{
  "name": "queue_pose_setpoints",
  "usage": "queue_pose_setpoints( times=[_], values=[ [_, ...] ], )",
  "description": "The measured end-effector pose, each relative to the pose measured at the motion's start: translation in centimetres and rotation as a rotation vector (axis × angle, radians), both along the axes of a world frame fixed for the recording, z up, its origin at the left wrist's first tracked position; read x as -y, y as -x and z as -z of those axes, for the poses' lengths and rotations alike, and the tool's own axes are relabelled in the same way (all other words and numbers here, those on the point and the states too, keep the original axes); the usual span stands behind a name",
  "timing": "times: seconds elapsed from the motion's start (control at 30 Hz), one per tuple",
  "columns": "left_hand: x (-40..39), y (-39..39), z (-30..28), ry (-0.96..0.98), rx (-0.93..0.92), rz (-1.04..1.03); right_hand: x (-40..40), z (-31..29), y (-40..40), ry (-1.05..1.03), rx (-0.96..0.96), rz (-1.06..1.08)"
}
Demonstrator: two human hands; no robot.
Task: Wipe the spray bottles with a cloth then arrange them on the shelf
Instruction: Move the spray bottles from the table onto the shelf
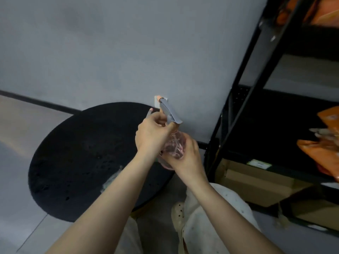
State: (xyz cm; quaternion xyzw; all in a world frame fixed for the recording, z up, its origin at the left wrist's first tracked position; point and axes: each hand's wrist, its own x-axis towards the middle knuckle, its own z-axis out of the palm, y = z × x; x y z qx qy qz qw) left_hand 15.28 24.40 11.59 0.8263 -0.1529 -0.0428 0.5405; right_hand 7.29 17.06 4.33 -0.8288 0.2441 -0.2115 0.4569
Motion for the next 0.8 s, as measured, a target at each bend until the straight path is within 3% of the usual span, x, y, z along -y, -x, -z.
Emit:
queue_pose_setpoints(
  times=[0.43,0.8],
  values=[
    [11.5,11.7,-4.0,-0.033,0.012,0.421,10.6,-3.4,12.5,0.011,0.030,0.299],
    [18.0,11.6,-1.3,-0.198,-0.032,0.671,21.0,-3.5,15.6,-0.013,0.000,0.409]
  ],
)
